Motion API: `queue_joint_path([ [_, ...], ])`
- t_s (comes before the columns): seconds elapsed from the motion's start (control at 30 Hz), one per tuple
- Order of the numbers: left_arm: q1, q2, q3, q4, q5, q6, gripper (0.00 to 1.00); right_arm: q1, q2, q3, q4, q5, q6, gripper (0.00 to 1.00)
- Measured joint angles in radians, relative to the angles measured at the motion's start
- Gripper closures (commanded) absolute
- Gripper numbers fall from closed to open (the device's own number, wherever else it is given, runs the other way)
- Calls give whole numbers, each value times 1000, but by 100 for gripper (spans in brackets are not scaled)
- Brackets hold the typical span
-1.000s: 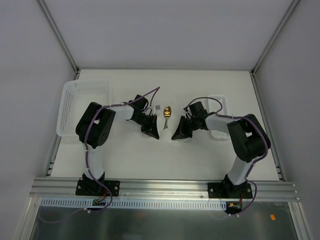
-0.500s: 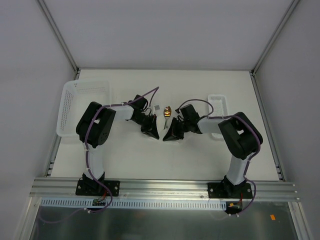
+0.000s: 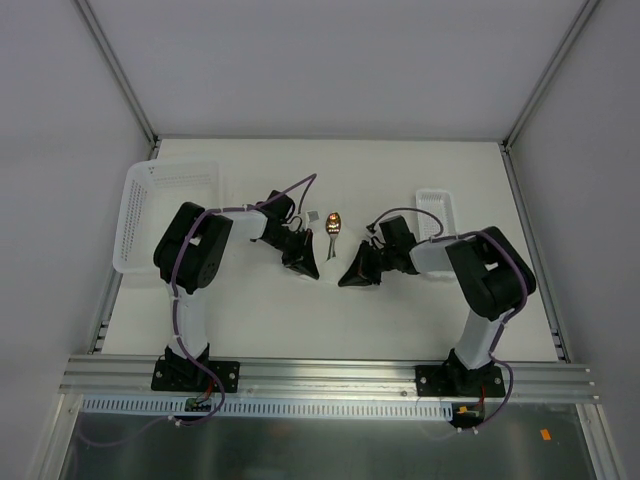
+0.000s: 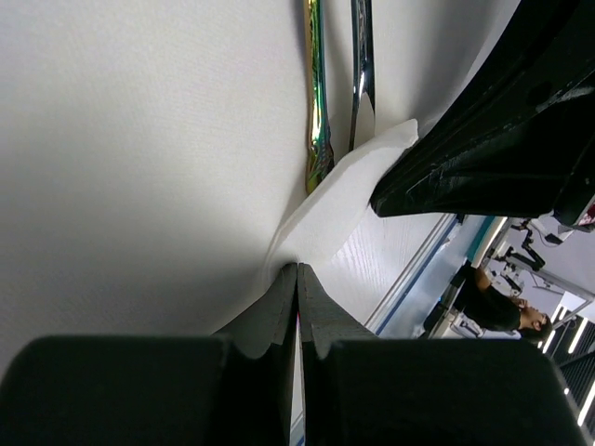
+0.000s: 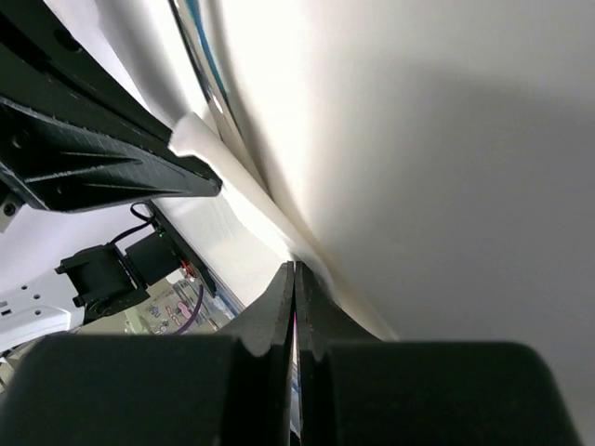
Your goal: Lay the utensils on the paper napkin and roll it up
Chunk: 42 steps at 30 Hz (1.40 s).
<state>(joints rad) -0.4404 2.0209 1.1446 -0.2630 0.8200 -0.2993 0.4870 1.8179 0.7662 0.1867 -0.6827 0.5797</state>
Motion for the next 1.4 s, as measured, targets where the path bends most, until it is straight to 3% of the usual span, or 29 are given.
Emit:
queue_joint_path([
  [0.7, 10, 8, 0, 2, 18, -1, 100, -162, -52, -113, -3, -90, -40, 100],
  [1.17, 17, -1, -9, -15, 5, 15, 100, -170, -52, -23, -207, -45, -145, 100],
  [1.27, 24, -1, -11, -26, 7, 16, 100, -170, -63, -22, -218, -32, -153, 94],
  [1.4, 29, -1, -11, -34, 8, 16, 100, -169, -97, -22, -233, 10, -159, 94],
])
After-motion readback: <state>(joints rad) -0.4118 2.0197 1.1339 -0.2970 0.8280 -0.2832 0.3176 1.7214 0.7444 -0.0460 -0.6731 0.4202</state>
